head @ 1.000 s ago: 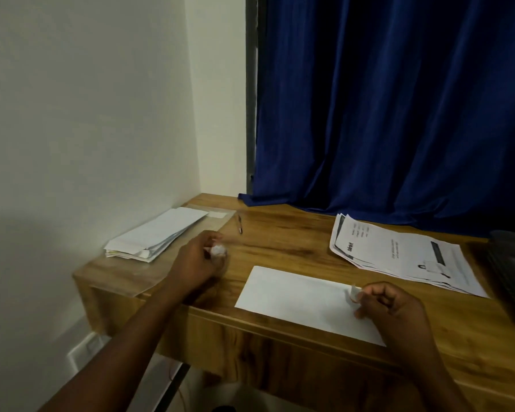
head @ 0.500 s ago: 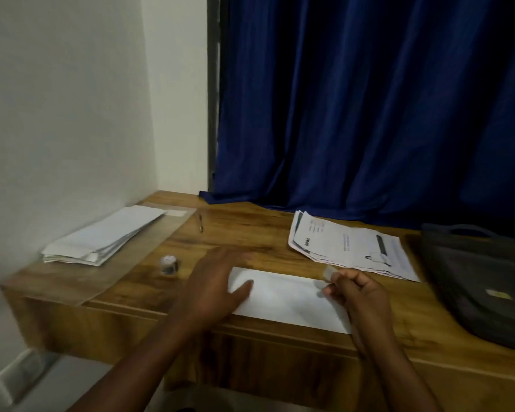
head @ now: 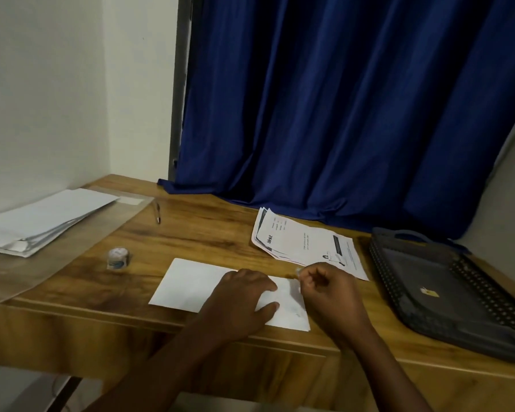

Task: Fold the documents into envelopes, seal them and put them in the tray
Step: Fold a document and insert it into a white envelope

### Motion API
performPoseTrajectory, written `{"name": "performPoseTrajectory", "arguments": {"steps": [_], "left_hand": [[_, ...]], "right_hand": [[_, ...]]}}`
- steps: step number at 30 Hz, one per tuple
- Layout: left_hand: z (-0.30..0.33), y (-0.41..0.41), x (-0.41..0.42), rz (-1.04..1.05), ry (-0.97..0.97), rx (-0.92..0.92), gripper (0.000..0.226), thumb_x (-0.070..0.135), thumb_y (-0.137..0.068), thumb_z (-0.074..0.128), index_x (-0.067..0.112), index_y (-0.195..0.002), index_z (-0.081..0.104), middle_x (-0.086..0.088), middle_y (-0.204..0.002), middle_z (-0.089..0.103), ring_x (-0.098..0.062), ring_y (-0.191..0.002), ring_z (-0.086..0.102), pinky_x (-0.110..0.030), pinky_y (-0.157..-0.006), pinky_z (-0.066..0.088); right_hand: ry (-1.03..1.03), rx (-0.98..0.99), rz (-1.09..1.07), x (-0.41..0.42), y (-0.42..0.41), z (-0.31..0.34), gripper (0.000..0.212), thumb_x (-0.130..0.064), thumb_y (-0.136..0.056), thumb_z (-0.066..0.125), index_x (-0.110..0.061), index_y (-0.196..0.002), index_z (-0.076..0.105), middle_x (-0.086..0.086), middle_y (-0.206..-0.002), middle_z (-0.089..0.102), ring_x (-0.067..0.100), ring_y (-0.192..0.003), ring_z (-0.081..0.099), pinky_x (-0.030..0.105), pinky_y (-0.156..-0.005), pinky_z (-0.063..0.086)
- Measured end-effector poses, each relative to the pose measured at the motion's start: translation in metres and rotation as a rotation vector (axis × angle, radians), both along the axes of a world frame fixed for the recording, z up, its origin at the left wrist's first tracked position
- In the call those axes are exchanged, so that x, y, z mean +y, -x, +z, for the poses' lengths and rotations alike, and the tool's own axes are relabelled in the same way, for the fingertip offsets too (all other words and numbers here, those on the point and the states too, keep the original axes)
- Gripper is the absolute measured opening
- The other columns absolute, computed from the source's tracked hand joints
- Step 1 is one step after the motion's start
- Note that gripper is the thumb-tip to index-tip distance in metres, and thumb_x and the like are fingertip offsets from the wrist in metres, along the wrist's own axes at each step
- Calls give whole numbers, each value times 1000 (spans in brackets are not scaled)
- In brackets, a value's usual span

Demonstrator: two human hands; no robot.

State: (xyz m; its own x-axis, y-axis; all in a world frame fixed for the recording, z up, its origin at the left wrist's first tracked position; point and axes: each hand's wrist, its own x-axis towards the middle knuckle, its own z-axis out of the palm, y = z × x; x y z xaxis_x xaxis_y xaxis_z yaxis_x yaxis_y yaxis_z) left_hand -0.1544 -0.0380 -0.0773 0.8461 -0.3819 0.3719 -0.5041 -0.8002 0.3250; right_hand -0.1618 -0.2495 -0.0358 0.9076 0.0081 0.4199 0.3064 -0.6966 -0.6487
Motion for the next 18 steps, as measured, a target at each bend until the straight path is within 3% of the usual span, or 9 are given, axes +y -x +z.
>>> {"name": "performPoseTrajectory", "arguments": {"steps": [5,18], "left_hand": [[1,2,1,-3,-9,-3,55,62,-95,45,35,-142,52,14,-151,48,-8,-139,39,-35,-119,25],[3,4,-1,21,-38,-14,56,60,-96,47,33,-145,48,12,-152,47,-9,-137,41,-34,-117,29]], "right_hand": [[401,-166,38,12,-10,-11,7,-39,-88,67,-33,-91,71,-19,-97,69,0,-84,60,22,-72,54],[566,-303,-22,26,-14,-29,8,-25,-82,75,-27,-90,76,-9,-86,74,9,-76,65,25,-67,52]]}}
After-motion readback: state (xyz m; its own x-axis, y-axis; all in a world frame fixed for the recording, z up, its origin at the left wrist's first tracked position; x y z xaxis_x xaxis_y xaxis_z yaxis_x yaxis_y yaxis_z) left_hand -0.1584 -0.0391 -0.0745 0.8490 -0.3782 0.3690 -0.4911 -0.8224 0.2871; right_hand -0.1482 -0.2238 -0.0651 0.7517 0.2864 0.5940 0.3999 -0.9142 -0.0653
